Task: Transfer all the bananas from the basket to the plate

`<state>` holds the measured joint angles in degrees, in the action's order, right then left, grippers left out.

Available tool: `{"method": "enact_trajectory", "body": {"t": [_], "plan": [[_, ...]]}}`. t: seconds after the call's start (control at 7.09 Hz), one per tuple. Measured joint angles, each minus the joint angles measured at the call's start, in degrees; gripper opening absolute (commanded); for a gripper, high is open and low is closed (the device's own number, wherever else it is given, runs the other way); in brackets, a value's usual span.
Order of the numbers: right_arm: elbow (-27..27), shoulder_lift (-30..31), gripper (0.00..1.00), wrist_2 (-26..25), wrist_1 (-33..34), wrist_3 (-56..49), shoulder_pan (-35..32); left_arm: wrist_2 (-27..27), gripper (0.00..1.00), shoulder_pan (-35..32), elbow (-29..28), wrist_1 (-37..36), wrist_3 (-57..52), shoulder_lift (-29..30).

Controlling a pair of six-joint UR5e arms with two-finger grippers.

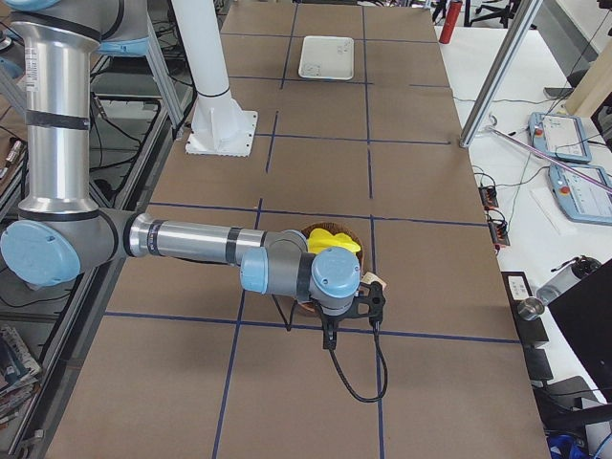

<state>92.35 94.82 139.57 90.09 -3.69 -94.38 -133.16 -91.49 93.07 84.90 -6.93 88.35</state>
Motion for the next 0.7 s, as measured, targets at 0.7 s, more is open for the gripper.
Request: {"method": "enact_trajectory", "body": {"t": [0.7], "plan": [[0.11,0.03,1.00,0.04,0.00,0.08,0.01,0.00,1.00,0.00,-0.45,0.42,0.04,0.00]]}}
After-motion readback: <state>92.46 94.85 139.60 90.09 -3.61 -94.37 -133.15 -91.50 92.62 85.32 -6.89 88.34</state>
